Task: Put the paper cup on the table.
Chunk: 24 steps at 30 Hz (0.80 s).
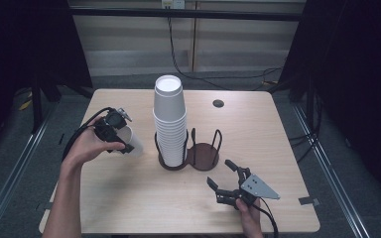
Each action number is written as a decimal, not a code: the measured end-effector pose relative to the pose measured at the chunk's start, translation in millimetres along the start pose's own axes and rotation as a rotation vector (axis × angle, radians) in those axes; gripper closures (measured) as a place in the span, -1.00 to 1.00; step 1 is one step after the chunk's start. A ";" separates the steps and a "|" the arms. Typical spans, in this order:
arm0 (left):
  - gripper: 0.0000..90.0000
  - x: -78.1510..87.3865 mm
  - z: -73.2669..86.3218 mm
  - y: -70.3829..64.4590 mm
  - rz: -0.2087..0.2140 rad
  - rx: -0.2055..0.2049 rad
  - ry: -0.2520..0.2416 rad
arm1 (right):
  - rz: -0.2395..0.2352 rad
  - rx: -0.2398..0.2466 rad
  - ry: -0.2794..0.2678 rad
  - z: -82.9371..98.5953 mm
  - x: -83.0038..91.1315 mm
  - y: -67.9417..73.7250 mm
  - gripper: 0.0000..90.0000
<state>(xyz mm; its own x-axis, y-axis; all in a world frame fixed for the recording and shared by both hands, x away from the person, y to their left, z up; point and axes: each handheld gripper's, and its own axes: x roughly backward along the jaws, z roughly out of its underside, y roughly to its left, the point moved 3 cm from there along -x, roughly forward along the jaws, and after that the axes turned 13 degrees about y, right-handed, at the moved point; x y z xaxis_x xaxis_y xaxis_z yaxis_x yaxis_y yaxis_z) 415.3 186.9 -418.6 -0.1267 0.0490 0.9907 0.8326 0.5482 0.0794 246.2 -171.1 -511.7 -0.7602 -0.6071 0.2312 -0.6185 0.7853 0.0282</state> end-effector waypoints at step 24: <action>-0.86 -32.7 -8.7 -2.3 -0.071 -0.046 0.098 | 0.000 0.001 0.000 0.0 0.0 -0.1 -0.70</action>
<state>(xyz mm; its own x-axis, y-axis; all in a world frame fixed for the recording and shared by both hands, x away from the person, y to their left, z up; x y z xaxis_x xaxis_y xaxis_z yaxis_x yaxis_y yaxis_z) 422.2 176.7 -450.2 -0.1351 -0.0717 0.9882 0.8477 0.5080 0.1527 246.2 -171.1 -511.7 -0.7603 -0.6071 0.2313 -0.6186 0.7852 0.0274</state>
